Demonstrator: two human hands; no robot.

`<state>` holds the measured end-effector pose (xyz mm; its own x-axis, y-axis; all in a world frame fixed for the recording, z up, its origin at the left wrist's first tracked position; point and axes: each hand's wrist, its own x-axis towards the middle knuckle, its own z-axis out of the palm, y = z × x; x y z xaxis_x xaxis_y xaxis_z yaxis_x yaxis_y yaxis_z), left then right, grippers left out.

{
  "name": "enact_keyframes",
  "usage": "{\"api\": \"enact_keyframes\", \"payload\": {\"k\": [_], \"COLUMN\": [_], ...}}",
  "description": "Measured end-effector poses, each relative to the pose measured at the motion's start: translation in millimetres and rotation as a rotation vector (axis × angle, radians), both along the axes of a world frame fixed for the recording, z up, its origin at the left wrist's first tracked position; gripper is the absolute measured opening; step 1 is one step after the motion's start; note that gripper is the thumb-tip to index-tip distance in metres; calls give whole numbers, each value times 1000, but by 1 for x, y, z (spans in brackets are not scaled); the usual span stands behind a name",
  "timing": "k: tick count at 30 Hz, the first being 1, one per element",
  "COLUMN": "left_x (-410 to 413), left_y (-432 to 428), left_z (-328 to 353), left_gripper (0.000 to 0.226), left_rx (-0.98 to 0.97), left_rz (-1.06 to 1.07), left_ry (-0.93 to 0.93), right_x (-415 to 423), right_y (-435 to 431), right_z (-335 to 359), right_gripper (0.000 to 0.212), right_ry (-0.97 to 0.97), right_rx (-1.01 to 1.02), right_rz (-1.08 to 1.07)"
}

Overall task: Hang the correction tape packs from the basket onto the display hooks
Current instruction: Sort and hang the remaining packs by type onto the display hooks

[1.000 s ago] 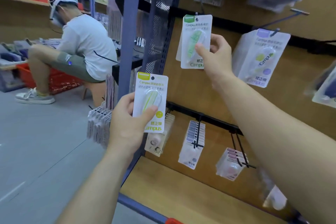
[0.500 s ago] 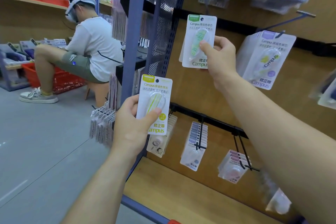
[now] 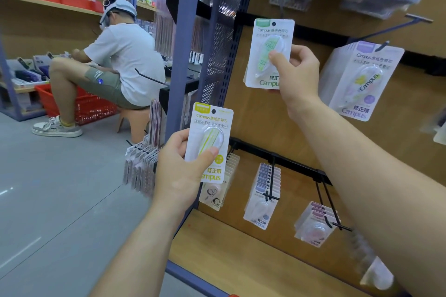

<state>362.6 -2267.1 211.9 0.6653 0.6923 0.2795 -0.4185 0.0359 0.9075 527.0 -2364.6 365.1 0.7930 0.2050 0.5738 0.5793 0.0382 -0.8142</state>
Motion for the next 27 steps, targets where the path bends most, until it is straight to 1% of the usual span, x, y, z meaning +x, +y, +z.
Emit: {"api": "enact_keyframes", "payload": {"k": [4, 8, 12, 16, 18, 19, 20, 22, 23, 25, 27], "left_x": [1, 0, 0, -1, -1, -2, -3, -3, -2, 0, 0], "left_y": [1, 0, -1, -2, -3, -3, -6, -16, -23, -40, -62], "left_z": [-1, -1, -2, -1, -2, -4, -5, -8, -10, -13, -13], "left_gripper": [37, 36, 36, 36, 33, 31, 29, 26, 26, 30, 36], "left_rx": [4, 2, 10, 14, 7, 22, 42, 57, 50, 30, 8], "left_rz": [8, 0, -2, -1, -9, -18, -29, -55, -75, -116, -176], "left_ry": [5, 0, 10, 25, 31, 38, 49, 74, 92, 141, 159], "right_x": [3, 13, 28, 33, 20, 9, -4, -36, -52, -78, -93], "right_y": [3, 4, 5, 3, -9, -17, -27, -47, -57, -79, -102], "right_z": [2, -3, -5, -18, -33, -43, -55, -80, -92, -111, -128], "right_gripper": [24, 27, 32, 50, 54, 49, 38, 15, 11, 11, 13], "right_ry": [23, 44, 158, 284, 262, 237, 228, 288, 334, 404, 421], "right_rx": [26, -5, -91, -200, -248, -271, -283, -313, -335, -328, -255], "right_rz": [-8, -43, -71, -168, -214, -212, -171, -16, 58, 161, 172]}}
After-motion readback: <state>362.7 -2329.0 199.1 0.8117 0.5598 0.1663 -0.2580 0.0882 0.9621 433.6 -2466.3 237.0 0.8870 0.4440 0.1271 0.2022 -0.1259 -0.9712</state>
